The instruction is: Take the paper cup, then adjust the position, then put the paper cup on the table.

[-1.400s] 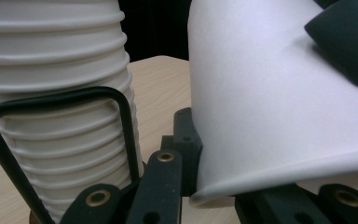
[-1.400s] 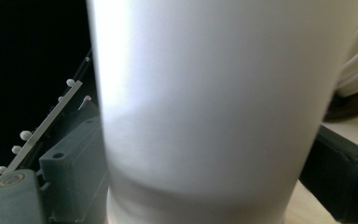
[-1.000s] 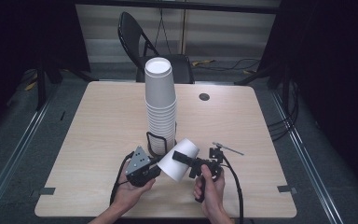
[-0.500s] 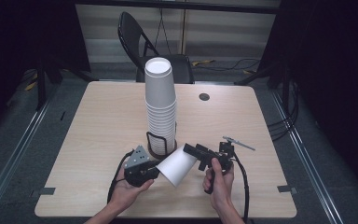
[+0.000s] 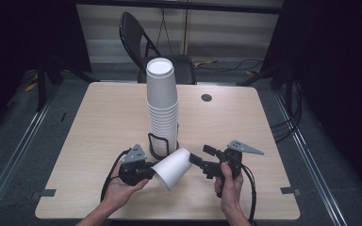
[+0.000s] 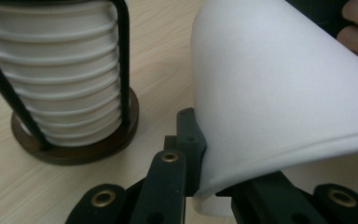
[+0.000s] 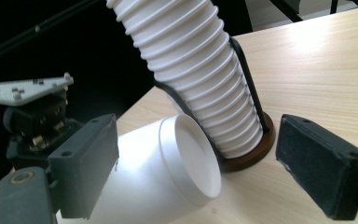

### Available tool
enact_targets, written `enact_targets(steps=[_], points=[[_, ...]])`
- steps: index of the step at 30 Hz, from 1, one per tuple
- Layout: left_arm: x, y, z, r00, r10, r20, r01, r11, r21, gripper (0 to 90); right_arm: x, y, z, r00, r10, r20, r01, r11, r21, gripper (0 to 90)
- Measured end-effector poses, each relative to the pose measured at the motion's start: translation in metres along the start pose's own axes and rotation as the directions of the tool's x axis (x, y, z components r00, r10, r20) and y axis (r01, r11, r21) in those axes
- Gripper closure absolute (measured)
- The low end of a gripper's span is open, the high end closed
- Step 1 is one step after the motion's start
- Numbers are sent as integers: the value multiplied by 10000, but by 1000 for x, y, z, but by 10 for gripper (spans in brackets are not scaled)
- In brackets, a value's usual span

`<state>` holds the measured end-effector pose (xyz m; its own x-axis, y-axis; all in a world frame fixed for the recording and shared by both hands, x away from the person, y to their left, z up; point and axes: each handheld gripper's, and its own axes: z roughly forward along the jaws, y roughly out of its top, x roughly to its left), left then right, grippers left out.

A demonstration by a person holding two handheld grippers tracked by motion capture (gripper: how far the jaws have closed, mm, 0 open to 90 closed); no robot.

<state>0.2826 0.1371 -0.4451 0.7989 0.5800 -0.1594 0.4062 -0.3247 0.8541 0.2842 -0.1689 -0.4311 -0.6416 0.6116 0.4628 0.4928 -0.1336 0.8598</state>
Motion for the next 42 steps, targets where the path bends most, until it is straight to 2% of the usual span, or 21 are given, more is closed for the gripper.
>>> enact_targets(steps=[3,4,7,10,13,16,19,23,24,25,28,30,31,33,34,35,37,39,40,41,42], points=[[2,2,-3,10000,53,-14,-53,9999,123,856,0,-2,-1,9981,-551,-276,552,9985,49,133],[3,3,-4,9999,131,-44,-131,9998,160,857,2,-3,-1,9946,-1027,-114,1027,9947,-21,130],[3,7,-7,9997,245,-60,-243,9992,329,857,4,-6,0,9837,-1798,-74,1799,9837,56,128],[5,8,-9,9999,78,-103,-73,9989,464,857,6,-10,-1,9761,-2173,-102,2174,9760,145,126],[7,9,-10,9999,-67,-126,75,9980,626,857,10,-16,-1,9600,-2799,102,2796,9599,206,125],[9,11,-9,10000,-93,8,92,9956,930,857,13,-20,-1,9496,-3132,124,3124,9489,441,130],[10,12,-8,9999,-77,88,65,9913,1316,857,17,-24,1,9300,-3673,110,3656,9279,735,138],[8,13,-9,9999,-58,118,41,9901,1405,859,24,-28,3,8903,-4540,352,4464,8855,1290,150],[7,14,-9,9999,-100,131,79,9893,1459,859,26,-29,3,8738,-4837,499,4726,8690,1467,150],[6,15,-9,9999,-119,125,99,9887,1499,859,27,-30,3,8637,-5005,592,4858,8581,1662,150],[7,18,-7,9996,-143,258,94,9838,1791,859,28,-32,3,8394,-5408,541,5220,8298,1972,147],[8,21,-4,9985,-171,526,43,9721,2346,859,29,-34,3,8177,-5735,492,5522,8057,2142,147],[7,23,-3,9988,-104,477,-20,9680,2509,860,31,-35,4,8045,-5928,376,5714,7896,2238,147],[6,24,-1,9986,-77,525,-71,9613,2753,860,34,-37,5,7900,-6130,136,5928,7692,2386,147],[6,26,-1,9984,8,564,-177,9537,3002,860,36,-38,5,7749,-6320,80,6115,7528,2438,147],[5,27,1,9988,20,497,-169,9530,3026,860,38,-39,6,7640,-6452,-1,6249,7399,2490,146],[6,30,2,9988,-13,497,-147,9473,3201,861,39,-40,6,7510,-6603,28,6388,7276,2499,145],[7,34,4,9993,15,373,-143,9386,3447,860,41,-39,8,7268,-6869,-65,6652,7014,2558,140],[8,36,6,9988,23,490,-200,9311,3641,860,41,-39,9,7143,-6998,-72,6778,6893,2558,139],[8,38,6,9988,23,491,-203,9292,3691,860,43,-39,11,6930,-7208,-114,6984,6674,2585,137],[7,39,8,9989,8,460,-184,9235,3831,860,44,-39,12,6863,-7271,-186,7046,6583,2650,137]])
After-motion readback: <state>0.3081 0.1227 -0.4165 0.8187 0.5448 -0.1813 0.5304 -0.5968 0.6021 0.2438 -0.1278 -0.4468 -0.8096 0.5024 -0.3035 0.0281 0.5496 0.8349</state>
